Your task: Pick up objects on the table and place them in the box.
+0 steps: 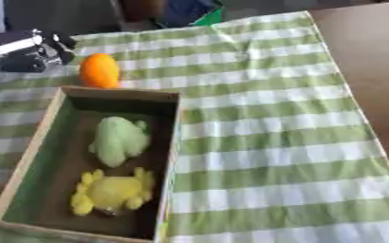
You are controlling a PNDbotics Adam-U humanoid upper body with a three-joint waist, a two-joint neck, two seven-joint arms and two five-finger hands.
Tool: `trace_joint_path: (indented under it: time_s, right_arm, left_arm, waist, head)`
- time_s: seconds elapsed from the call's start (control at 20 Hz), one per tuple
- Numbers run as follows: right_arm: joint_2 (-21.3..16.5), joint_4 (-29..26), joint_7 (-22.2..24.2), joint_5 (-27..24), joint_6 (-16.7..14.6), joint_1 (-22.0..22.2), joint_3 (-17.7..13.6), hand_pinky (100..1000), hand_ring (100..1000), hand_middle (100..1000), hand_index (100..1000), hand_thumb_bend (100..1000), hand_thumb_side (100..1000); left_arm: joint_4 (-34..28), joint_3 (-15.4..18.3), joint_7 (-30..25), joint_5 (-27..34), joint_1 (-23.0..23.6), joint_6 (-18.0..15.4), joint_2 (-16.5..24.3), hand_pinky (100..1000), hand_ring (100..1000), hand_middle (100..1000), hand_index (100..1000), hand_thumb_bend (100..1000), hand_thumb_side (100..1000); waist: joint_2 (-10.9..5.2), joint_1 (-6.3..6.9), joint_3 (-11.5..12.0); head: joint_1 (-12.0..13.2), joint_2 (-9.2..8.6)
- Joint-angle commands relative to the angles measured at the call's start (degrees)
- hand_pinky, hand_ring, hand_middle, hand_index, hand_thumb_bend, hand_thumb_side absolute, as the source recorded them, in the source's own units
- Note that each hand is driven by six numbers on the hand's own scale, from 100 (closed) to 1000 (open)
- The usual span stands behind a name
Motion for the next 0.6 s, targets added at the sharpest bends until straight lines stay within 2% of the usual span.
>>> trace_joint_path:
  time_s: [0.05,0.2,0.6]
  right_arm:
    - [-0.81,-1.09,0.32,0.16,0.02,-0.7,-0.1,734,723,569,840,100,849]
    - [-0.71,-1.09,0.49,0.14,0.16,-0.68,-0.1,734,723,567,839,100,845]
    - [-0.58,-1.09,1.04,0.17,0.44,-0.71,-0.05,734,722,566,839,100,845]
  left_arm:
    - [-1.35,-0.08,-0.72,0.02,-1.43,-0.08,0.8,594,820,834,951,316,933]
    - [-1.44,-0.25,-0.76,-0.86,-1.41,-0.49,0.51,599,826,839,960,359,924]
    - [-0.86,-0.24,0.71,-3.68,-1.4,-0.5,-0.15,595,827,834,953,358,936]
  waist:
    - [-0.94,-0.12,-0.15]
    - [-0.77,0.03,-0.32]
    - [-0.26,0.54,-0.83]
  head:
    - [0.73,-0.75]
    - [1.04,-0.89]
    - [1.47,-1.27]
